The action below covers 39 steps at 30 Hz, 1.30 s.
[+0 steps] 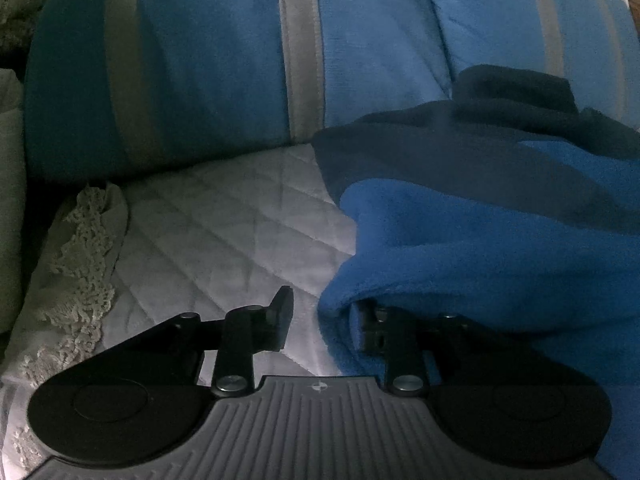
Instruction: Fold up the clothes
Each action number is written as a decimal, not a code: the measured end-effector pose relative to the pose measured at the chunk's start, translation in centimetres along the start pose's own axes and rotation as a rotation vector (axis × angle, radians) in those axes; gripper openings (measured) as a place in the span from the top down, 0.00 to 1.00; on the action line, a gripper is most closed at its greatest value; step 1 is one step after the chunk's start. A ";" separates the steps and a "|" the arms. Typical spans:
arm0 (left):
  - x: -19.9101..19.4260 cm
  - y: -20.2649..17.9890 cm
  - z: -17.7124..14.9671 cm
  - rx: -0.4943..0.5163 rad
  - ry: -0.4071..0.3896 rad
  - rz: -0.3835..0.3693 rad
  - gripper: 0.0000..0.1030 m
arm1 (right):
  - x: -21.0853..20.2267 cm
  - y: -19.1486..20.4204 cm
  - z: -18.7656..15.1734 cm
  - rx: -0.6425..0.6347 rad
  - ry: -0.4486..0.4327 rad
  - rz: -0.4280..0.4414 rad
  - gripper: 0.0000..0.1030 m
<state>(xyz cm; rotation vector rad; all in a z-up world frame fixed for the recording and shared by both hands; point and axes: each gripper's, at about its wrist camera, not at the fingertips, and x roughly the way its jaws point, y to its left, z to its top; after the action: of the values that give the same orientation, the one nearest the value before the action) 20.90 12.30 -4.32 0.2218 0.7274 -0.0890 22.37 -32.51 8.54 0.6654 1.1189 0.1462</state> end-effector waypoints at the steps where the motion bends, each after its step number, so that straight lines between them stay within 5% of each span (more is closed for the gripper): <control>1: 0.0 0.0 0.0 -0.003 0.001 -0.002 0.71 | 0.2 -0.4 -0.3 0.033 0.023 0.005 0.24; 5: 0.1 0.0 0.0 -0.007 0.002 -0.004 0.71 | 1.6 -2.4 -1.0 0.194 0.125 0.047 0.30; 12: 0.1 0.1 0.0 -0.013 -0.003 -0.012 0.71 | 3.3 -4.7 -1.5 0.438 0.160 0.158 0.64; 18: 0.1 -0.2 -0.1 0.000 -0.008 -0.006 0.71 | 3.4 -5.4 -1.3 0.554 0.137 0.175 0.68; 23: -0.2 -0.7 -0.2 0.028 -0.013 0.009 0.67 | 2.4 -4.7 -1.2 0.489 0.046 0.131 0.80; 26: -1.7 -1.4 -0.3 0.129 -0.036 0.024 0.59 | 1.5 -3.5 -1.1 0.394 -0.005 0.133 0.81; 35: -8.9 -4.7 -0.6 0.338 -0.237 -0.031 0.50 | -2.7 -1.7 -0.2 0.256 -0.176 0.326 0.82; 39: -9.0 -8.6 -0.6 0.545 -0.254 -0.031 0.50 | -3.4 -1.8 0.0 0.255 -0.206 0.359 0.83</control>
<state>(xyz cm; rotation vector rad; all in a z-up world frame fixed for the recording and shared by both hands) 12.50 4.09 -0.18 0.7069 0.4409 -0.3402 20.46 -35.46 10.19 1.0830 0.8190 0.2380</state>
